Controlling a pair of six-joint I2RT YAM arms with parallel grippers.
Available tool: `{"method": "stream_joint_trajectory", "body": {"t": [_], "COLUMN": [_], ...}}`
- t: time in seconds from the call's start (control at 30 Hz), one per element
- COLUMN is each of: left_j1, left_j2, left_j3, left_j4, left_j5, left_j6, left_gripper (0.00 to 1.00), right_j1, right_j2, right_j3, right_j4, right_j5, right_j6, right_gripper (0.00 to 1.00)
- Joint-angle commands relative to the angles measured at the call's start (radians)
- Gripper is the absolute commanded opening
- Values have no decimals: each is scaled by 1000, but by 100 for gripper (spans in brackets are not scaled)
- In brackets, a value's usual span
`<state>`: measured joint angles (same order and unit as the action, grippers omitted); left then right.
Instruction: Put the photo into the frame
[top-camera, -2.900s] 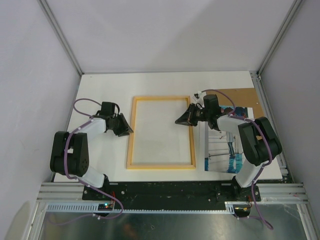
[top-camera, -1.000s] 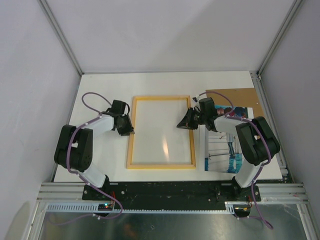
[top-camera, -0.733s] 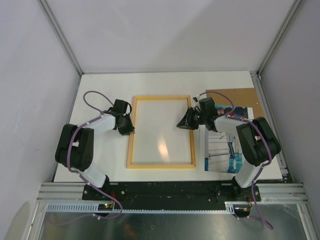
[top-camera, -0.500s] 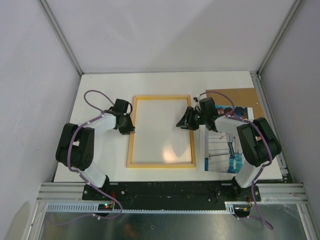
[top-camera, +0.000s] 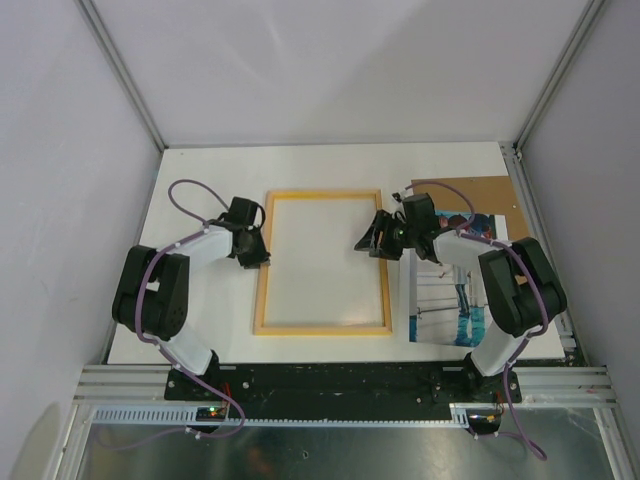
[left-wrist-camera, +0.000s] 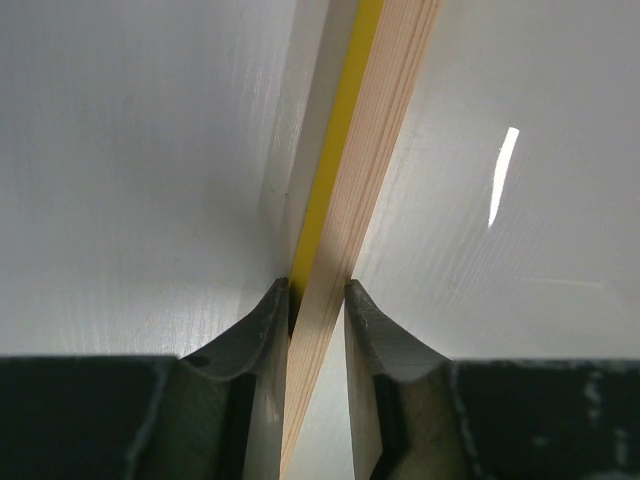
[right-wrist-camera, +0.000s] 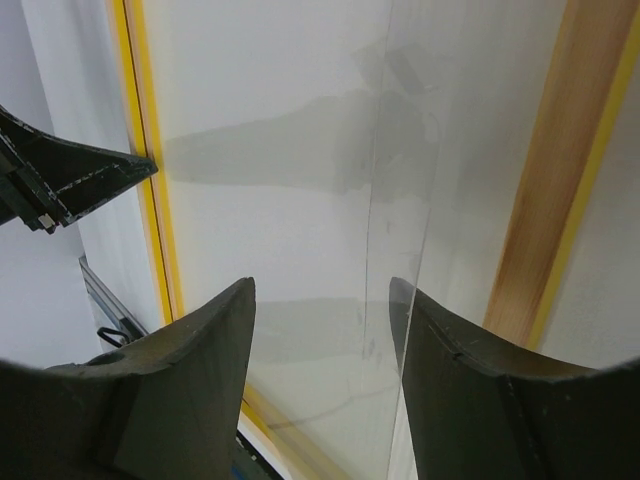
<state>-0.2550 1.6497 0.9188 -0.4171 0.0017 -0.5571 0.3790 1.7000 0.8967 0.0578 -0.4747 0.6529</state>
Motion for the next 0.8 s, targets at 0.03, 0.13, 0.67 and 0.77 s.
{"method": "stream_joint_trajectory", "body": {"t": [0.03, 0.13, 0.67, 0.77], "left_j1": [-3, -3, -3, -3], "left_j2": [71, 73, 73, 66], "left_j3": [-33, -31, -32, -30], "left_j4": [-50, -51, -52, -52], "left_j5": [-101, -101, -101, -100], "left_j6": [10, 11, 7, 5], "left_gripper": [28, 28, 28, 29], "right_j1": [-15, -21, -97, -92], "right_j2": [-52, -61, -147, -166], "right_j3": [4, 4, 4, 4], "right_j4": [-19, -34, -214, -253], "right_j5": [33, 44, 156, 215], "right_j6": [-31, -39, -118, -131], "right_gripper": [62, 62, 64, 65]}}
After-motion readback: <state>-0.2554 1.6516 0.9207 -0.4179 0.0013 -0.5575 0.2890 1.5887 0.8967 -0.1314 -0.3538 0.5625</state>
